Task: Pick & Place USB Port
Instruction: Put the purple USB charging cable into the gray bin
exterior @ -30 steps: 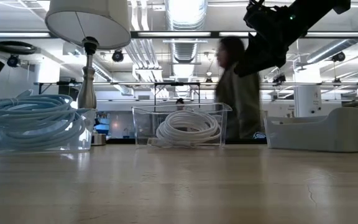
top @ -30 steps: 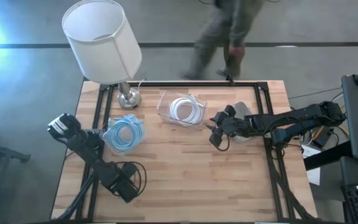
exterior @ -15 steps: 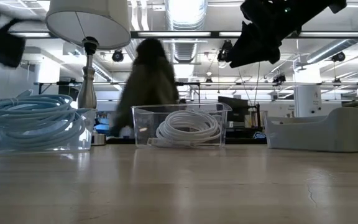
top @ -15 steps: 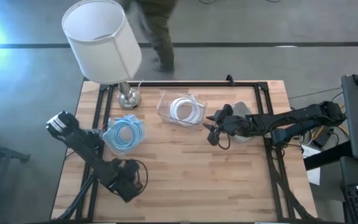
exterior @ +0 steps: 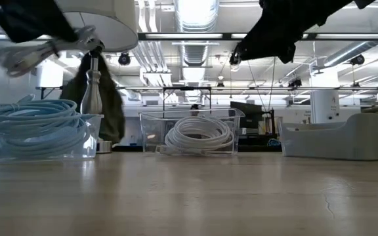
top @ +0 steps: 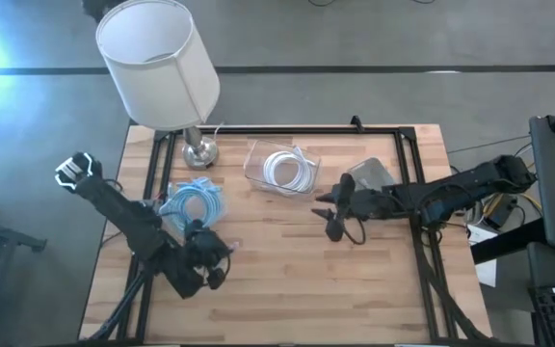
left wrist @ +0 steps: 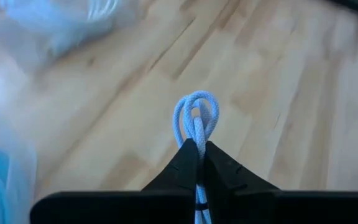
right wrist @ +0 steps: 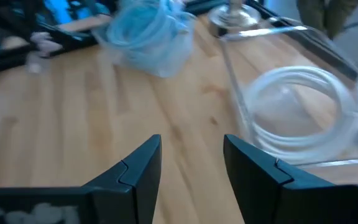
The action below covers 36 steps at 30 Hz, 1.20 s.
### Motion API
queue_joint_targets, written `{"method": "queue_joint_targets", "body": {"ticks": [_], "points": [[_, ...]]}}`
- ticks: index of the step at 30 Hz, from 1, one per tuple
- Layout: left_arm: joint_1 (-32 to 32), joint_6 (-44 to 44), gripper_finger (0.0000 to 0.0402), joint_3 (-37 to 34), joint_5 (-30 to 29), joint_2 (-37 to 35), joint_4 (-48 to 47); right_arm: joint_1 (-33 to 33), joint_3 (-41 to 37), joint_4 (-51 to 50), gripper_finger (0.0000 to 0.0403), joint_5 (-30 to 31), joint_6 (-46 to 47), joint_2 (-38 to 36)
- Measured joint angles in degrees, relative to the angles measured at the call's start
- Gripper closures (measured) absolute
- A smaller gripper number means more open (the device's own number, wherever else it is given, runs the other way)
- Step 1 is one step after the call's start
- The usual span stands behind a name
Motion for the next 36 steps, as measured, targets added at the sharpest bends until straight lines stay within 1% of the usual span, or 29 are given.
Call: {"method": "queue_joint_targets", "body": {"ticks": [5, 11, 14, 18, 22, 24, 27, 30, 36], "points": [[4.2, 15.0, 0.0388, 0.0, 0.0, -1.0, 8.3, 4.2, -2.0, 7.7, 0.0236, 0.0, -0.4, 0.0], [11.8, 30.7, 0.0387, 0.0, 6.7, 0.8, 18.4, 8.1, -6.1, 18.7, 0.0236, 0.0, -0.6, 0.0], [15.7, 40.5, 0.0387, 0.0, 11.2, 2.5, 28.0, 9.5, -7.8, 21.5, 0.0236, 0.0, -0.5, 0.0], [20.0, 53.0, 0.0387, 0.0, 18.7, 5.7, 44.3, 11.0, -9.2, 24.1, 0.0236, 0.0, -0.5, 0.0], [22.9, 62.5, 0.0386, 0.0, 24.1, 9.9, 60.0, 12.1, -10.4, 27.0, 0.0236, 0.0, -0.5, 0.0], [24.0, 65.8, 0.0386, 0.0, 25.7, 11.9, 67.1, 12.3, -10.9, 28.0, 0.0236, 0.0, -0.5, 0.0], [25.4, 67.6, 0.0386, 0.0, 26.9, 14.9, 74.9, 12.3, -11.3, 28.5, 0.0236, 0.0, -0.6, 0.0], [26.7, 68.2, 0.0386, 0.0, 27.2, 17.2, 78.5, 12.3, -11.3, 28.6, 0.0236, 0.0, -1.1, 0.0], [28.4, 68.9, 0.0386, 0.0, 27.2, 20.5, 84.7, 11.9, -10.5, 28.8, 0.0236, 0.0, -5.8, 0.0]]}}
